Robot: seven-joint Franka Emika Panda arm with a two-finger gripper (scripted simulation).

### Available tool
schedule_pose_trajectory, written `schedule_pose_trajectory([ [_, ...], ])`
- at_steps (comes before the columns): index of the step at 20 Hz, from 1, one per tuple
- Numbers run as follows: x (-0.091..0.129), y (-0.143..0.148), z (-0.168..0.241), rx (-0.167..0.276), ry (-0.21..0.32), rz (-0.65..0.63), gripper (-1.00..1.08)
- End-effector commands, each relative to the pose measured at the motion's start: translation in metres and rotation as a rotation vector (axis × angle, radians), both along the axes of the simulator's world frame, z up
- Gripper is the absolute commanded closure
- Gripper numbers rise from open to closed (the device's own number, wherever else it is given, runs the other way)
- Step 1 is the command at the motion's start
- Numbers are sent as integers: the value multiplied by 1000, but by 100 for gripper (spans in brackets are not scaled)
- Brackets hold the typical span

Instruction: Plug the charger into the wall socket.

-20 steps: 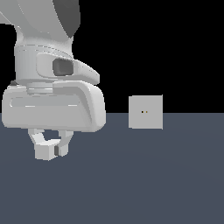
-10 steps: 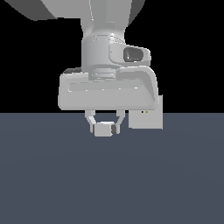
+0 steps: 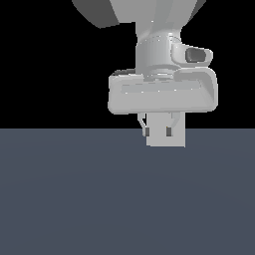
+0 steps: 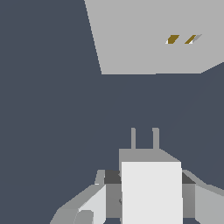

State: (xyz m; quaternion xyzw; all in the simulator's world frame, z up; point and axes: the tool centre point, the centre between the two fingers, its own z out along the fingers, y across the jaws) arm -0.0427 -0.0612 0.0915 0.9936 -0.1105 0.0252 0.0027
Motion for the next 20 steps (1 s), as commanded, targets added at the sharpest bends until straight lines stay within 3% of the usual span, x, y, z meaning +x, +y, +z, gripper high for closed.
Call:
schedule_pose_trajectory([
  [1,5,-11,4,0,0,8,108],
  [20,21,-26,8,0,1,13,108],
])
